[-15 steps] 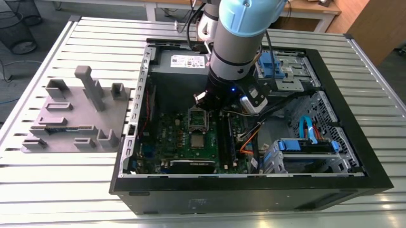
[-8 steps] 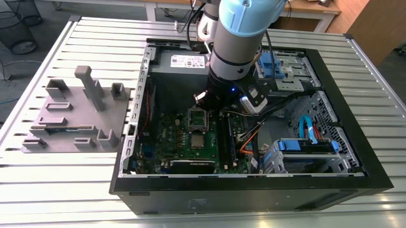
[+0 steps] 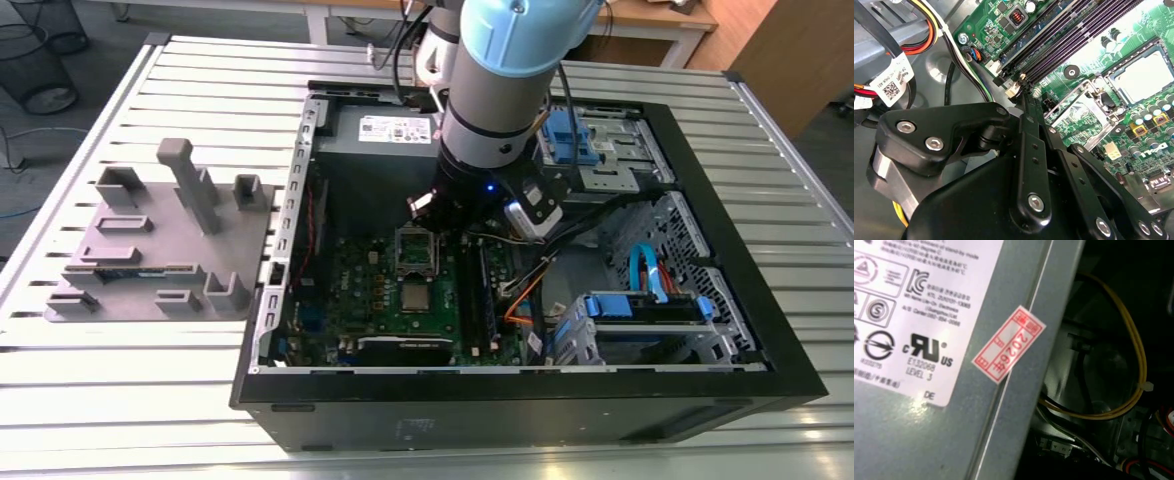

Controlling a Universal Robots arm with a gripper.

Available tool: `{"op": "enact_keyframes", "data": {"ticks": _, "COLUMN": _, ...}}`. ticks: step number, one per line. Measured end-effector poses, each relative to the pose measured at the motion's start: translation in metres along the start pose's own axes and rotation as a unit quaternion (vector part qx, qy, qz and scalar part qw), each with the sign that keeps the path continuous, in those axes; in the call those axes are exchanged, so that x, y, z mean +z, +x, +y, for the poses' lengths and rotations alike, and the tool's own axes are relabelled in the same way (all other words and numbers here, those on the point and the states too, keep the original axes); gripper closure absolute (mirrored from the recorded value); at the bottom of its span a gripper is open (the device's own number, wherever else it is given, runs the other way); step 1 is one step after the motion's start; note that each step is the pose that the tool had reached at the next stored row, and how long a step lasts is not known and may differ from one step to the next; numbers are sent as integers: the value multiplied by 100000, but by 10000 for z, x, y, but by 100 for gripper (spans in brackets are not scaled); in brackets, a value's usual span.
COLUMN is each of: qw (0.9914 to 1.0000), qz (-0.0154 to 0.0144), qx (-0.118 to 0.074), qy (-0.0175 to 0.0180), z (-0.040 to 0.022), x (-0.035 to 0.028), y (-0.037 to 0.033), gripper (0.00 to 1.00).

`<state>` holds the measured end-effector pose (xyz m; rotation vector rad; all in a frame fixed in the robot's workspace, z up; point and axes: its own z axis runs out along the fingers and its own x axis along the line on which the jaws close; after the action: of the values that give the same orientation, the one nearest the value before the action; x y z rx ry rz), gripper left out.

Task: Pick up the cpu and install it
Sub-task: 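Close the cpu cover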

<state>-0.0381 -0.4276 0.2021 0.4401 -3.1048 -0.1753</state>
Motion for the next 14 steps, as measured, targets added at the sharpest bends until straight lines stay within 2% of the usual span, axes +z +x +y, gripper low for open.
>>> {"op": "enact_keyframes", "data": {"ticks": 14, "qw": 99998, "qz": 81, "qx": -660, "qy": -2, "z": -1, "x": 13, "y": 1, "gripper": 89}}
